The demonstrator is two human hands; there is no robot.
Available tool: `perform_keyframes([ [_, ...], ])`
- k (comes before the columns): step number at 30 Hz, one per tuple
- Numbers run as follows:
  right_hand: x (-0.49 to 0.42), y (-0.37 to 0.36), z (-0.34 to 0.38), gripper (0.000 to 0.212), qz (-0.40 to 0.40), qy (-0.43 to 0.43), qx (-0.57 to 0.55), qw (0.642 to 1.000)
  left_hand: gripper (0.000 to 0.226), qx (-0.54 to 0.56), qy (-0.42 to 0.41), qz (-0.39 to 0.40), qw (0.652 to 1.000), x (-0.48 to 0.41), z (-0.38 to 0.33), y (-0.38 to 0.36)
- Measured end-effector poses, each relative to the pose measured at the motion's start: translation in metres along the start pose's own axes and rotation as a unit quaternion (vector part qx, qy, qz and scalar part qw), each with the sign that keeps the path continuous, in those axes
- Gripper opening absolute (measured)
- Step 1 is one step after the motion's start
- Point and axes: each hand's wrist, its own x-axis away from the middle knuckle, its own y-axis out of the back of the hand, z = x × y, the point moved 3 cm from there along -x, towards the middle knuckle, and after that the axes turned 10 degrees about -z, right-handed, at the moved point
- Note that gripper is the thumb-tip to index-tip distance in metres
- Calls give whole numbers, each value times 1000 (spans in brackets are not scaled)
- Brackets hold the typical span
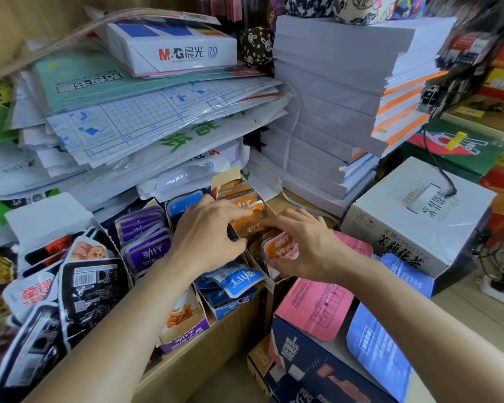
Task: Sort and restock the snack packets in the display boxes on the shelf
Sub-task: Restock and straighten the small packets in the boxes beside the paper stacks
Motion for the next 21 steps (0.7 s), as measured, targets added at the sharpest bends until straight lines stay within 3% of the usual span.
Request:
perform_keyframes([
  [6, 8, 4, -6, 53, -3, 3, 4, 1000, 75, -49, -22, 1, 999, 0, -4, -2],
  [16, 18, 10, -4, 51, -12, 16, -11, 1000, 50, -78, 50, 54, 994, -8, 1, -10],
  [21, 25, 9, -5, 52, -15, 30, -18, 999, 30, -77, 90, -6, 993, -12, -9, -10],
])
